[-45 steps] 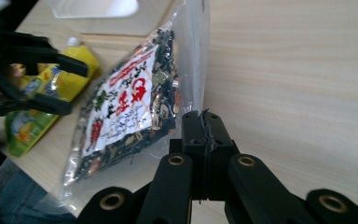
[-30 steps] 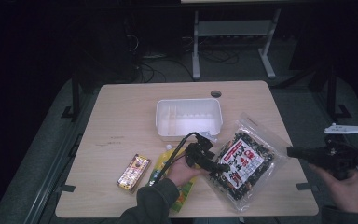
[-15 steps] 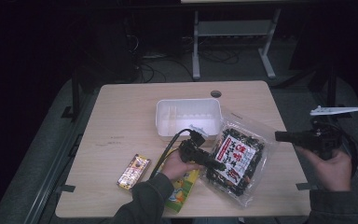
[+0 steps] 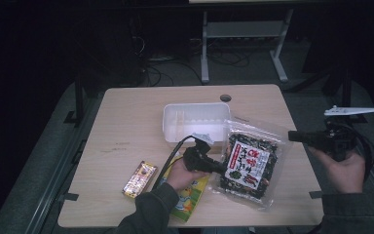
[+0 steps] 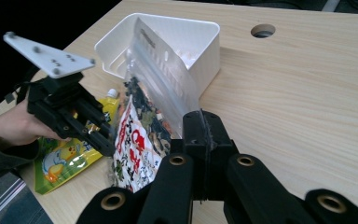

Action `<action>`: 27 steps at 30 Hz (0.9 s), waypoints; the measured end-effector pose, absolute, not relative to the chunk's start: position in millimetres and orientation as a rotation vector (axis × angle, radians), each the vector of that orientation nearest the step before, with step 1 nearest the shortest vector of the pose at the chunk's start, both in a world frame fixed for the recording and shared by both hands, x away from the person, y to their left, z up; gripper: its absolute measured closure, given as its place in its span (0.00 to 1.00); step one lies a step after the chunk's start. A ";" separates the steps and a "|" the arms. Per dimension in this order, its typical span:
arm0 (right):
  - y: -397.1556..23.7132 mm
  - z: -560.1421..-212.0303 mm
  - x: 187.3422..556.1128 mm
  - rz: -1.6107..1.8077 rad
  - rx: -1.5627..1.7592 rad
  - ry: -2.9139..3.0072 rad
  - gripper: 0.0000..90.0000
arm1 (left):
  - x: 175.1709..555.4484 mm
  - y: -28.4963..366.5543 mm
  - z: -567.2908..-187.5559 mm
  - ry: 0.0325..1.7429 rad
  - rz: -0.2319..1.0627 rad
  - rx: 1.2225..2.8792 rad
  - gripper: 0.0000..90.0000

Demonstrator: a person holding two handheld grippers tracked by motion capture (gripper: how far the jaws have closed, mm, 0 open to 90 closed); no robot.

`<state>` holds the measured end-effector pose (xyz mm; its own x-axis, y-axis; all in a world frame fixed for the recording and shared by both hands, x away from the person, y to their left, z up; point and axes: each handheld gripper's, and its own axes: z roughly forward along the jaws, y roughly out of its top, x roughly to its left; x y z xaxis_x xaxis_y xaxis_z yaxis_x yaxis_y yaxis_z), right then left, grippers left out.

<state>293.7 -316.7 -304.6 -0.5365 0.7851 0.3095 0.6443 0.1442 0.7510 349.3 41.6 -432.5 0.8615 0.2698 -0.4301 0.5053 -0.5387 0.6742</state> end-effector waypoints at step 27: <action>-327.7 -343.9 308.8 1.445 1.471 2.284 0.62 | 342.2 50.3 -431.4 0.569 -0.262 2.164 0.90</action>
<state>308.8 -327.7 -343.9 -0.5413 0.7392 0.4006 0.6786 0.1028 0.7272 342.2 50.3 -431.4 0.8739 0.3055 -0.3782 0.4859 -0.5262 0.6978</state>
